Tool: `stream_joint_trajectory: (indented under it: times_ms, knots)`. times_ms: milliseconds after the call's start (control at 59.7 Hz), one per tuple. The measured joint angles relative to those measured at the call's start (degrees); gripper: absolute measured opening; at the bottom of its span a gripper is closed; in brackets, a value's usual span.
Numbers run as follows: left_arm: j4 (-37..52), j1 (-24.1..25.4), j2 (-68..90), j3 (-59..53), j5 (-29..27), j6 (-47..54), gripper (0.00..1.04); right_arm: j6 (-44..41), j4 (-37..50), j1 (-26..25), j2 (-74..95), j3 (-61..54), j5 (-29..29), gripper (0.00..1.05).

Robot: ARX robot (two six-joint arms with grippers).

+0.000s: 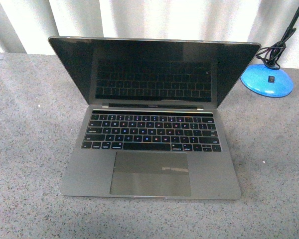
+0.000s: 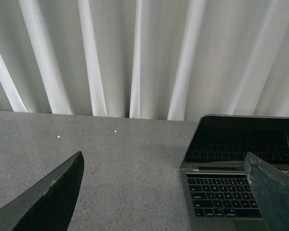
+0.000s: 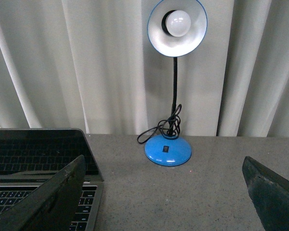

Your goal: Close laptop

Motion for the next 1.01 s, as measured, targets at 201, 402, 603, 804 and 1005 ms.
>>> stream_joint_trajectory:
  times_ms: [201, 402, 603, 804, 1005]
  knots:
    - [0.00, 0.00, 0.00, 0.00, 0.00, 0.00, 0.98, -0.02, 0.00, 0.00, 0.00, 0.00, 0.00, 0.95]
    - [0.00, 0.00, 0.00, 0.00, 0.00, 0.00, 0.98, 0.00, 0.00, 0.00, 0.00, 0.00, 0.00, 0.95]
    - [0.00, 0.00, 0.00, 0.00, 0.00, -0.02, 0.98, 0.00, 0.00, 0.00, 0.00, 0.00, 0.00, 0.95]
    - [0.00, 0.00, 0.00, 0.00, 0.00, 0.00, 0.98, 0.00, 0.00, 0.00, 0.00, 0.00, 0.00, 0.95]
    - [-15.23, -3.93, 8.68, 4.79, -13.33, -3.15, 0.98, 10.10, -24.50, -0.72, 18.45, 10.03, 10.08, 0.95]
